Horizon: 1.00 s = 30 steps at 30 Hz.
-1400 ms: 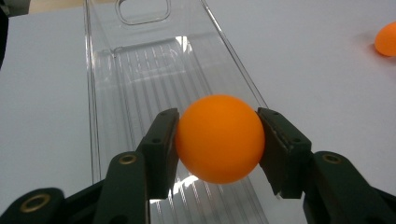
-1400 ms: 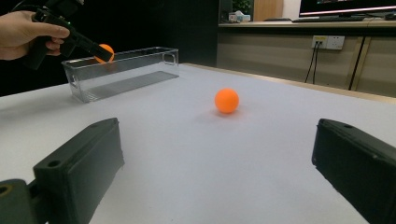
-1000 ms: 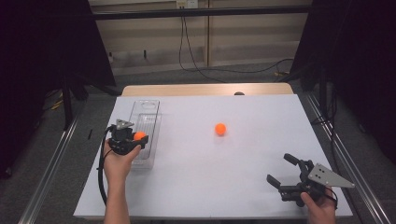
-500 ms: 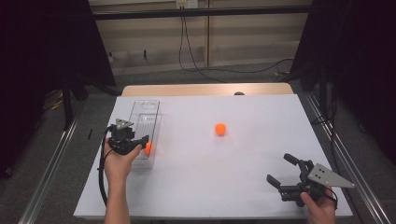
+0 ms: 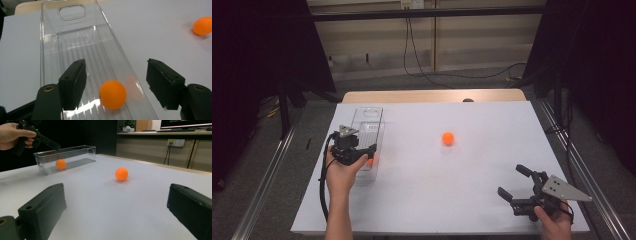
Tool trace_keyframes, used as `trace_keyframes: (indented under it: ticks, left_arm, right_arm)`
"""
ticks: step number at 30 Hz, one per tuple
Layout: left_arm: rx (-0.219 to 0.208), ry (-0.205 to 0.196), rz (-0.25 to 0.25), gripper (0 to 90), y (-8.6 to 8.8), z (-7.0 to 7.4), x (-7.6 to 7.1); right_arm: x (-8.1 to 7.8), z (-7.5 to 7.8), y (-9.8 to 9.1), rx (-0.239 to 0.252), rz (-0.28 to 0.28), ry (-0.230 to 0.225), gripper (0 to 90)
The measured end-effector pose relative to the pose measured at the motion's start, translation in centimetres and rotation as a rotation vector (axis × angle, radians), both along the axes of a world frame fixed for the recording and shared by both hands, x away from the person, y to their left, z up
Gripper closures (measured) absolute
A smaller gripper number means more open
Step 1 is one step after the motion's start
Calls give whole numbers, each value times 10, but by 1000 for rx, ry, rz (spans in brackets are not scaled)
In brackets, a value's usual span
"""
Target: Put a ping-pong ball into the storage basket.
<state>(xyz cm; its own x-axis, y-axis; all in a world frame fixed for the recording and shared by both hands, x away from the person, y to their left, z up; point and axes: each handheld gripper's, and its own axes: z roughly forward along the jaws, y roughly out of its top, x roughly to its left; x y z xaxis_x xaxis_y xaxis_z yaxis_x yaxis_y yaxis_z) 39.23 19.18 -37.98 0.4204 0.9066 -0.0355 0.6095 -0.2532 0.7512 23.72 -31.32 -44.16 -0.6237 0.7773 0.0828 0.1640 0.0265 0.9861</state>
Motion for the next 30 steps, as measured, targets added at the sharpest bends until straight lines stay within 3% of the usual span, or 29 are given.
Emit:
trace_keyframes:
  ticks: [30]
  left_arm:
    - [-75, 14, -119, 219, -31, 5, -3]
  right_arm:
    - [0, 0, 0, -3, 3, 2, 17]
